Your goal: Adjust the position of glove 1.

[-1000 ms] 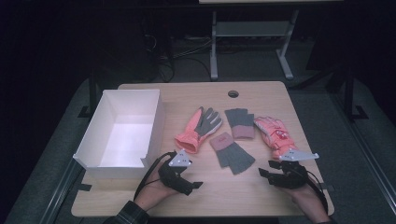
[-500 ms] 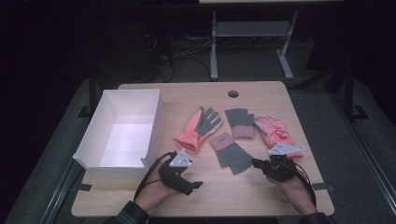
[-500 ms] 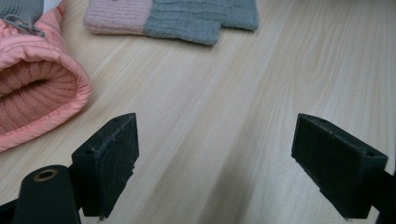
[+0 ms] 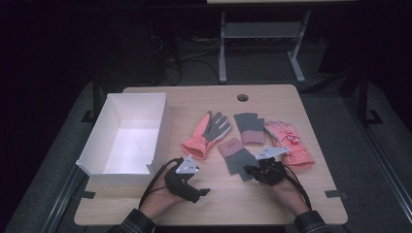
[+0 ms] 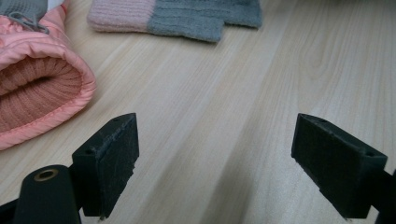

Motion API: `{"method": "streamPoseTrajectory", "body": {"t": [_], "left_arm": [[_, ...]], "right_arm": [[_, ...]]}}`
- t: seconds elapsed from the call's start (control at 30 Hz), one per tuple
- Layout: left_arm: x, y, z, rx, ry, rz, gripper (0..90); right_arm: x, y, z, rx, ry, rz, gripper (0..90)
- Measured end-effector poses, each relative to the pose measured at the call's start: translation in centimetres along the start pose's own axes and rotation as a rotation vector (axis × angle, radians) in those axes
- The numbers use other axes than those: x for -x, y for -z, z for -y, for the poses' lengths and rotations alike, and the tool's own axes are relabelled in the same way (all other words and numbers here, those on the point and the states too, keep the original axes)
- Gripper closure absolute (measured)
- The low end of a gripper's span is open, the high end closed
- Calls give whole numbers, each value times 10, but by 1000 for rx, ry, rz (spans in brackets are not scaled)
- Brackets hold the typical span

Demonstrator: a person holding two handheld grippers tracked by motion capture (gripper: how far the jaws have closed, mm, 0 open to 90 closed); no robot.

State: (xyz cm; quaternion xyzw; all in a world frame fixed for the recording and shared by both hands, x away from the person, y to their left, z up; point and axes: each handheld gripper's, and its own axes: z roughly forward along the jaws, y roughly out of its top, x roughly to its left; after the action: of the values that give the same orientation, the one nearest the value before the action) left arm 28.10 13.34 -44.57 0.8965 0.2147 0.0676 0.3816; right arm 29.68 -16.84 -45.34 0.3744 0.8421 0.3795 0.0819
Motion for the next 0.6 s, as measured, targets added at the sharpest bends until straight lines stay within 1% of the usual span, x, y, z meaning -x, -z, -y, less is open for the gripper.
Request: {"method": "streamPoseTrajectory", "body": {"t": [0.03, 0.1, 0.2, 0.27, 0.37, 0.43, 0.47, 0.5, 0.57, 0.6], "left_arm": [[0, 0, 0, -1, -2, 0, 148], [0, 0, -1, -3, -3, -1, 148], [1, -2, -1, -2, -4, 2, 148], [1, -2, -1, -6, -8, 4, 148], [1, -1, 0, -10, -19, 3, 148], [0, -1, 0, -9, -18, 4, 148], [0, -1, 0, -9, -16, 2, 148], [0, -1, 0, -9, -16, 2, 148], [0, 0, 0, -10, -12, 1, 148], [0, 0, 0, -15, -15, -3, 147]], "right_arm": [[0, -2, 0, -13, 9, 1, 900], [-1, -5, 0, -19, 11, 0, 900], [-4, -14, 0, -57, 27, 2, 900], [-5, -14, 0, -57, 31, 4, 900], [-4, -8, 5, -68, 23, -1, 900], [-4, -6, 6, -70, 22, 2, 900], [-2, 0, 11, -75, 22, 11, 900], [-2, 0, 11, -75, 22, 11, 900], [-1, 7, 16, -84, 17, 23, 900], [2, 14, 21, -93, 12, 31, 900]]}}
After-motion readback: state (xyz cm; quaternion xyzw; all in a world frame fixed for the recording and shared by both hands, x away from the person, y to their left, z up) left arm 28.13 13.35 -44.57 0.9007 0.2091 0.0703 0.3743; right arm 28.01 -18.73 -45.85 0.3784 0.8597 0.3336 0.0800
